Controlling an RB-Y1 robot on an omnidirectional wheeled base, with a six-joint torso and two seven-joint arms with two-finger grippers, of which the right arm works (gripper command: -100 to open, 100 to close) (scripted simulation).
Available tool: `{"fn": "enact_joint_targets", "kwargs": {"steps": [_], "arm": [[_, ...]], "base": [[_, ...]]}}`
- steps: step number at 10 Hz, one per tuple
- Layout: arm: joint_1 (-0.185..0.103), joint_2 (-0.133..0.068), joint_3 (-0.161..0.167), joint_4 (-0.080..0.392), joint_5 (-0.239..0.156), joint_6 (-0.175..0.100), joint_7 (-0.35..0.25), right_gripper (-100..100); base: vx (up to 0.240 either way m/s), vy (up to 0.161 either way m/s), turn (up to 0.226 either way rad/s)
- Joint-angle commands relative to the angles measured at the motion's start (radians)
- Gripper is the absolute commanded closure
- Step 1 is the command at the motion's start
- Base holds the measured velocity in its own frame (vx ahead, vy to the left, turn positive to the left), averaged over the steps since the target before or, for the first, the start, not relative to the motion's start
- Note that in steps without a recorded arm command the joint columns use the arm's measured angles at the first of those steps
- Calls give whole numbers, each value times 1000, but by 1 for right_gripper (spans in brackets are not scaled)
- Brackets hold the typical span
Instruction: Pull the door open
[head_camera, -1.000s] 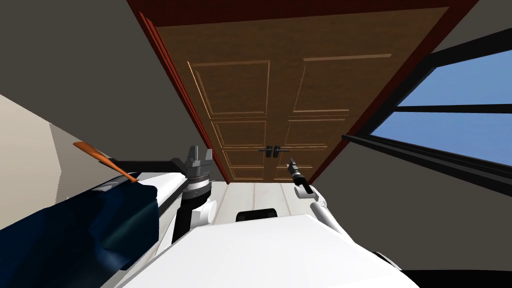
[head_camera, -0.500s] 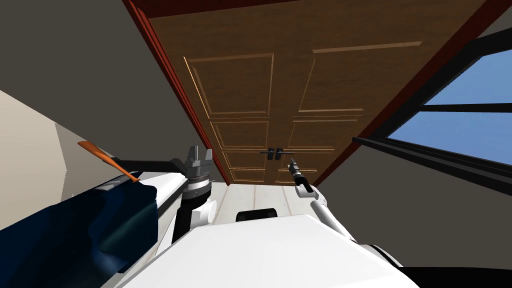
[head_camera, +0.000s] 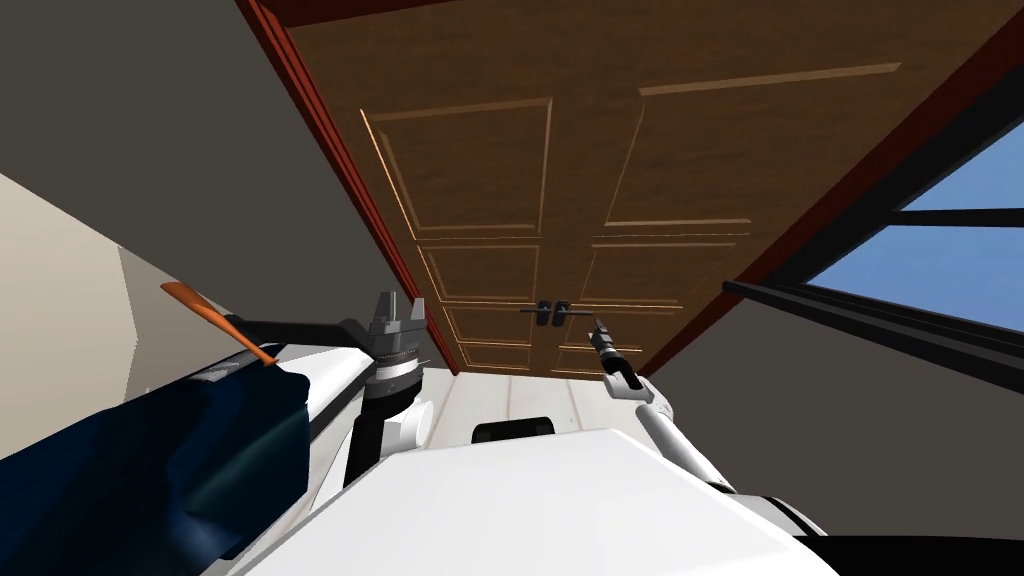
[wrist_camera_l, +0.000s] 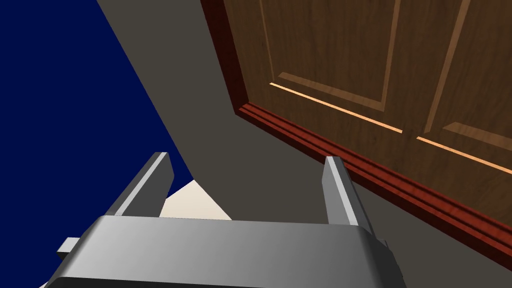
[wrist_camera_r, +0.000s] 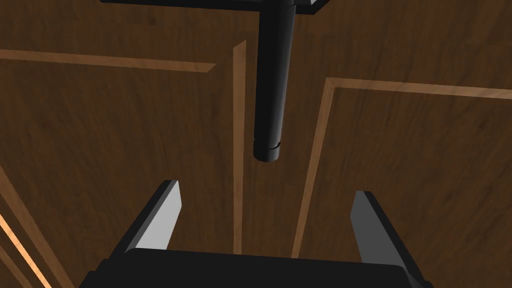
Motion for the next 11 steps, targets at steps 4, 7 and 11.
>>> {"fn": "enact_joint_targets", "kwargs": {"steps": [4,7,11], "arm": [[-4,-14,-18,24,-10,-20,-16,-100],[-5,-9,-13,15,-9,-17,-14,100],[-5,-9,-13,15,-9,-17,-14,100]], "base": [[184,-26,120],[103,42,74],[-24,-7,7]]}}
